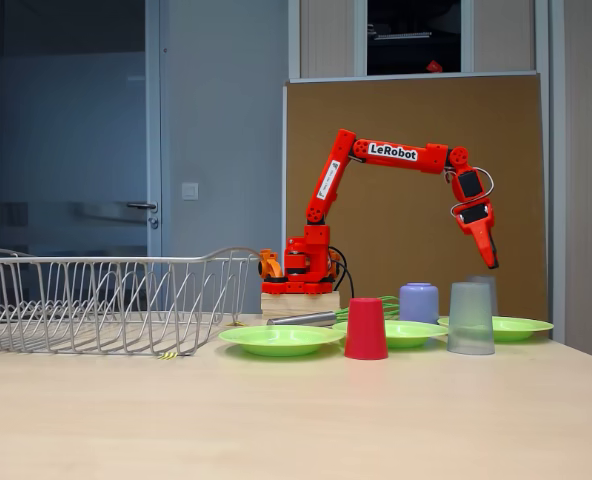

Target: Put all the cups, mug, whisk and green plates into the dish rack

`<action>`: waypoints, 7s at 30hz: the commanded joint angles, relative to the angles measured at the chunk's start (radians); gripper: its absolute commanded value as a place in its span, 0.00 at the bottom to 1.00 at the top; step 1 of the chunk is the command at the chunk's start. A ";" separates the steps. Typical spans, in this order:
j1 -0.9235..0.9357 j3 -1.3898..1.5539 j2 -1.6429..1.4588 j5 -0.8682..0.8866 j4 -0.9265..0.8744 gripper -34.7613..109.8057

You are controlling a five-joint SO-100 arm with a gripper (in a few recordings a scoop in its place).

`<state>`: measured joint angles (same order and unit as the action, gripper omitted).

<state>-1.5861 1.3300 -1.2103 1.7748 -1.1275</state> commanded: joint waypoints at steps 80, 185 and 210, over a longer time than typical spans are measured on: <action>1.764 0.132 -0.575 -2.025 -0.124 0.24; 1.247 -0.067 0.000 -1.729 -0.232 0.48; 1.166 -0.377 0.334 -1.652 -0.192 0.33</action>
<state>-0.4157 0.9894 -0.8590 0.1120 -1.3162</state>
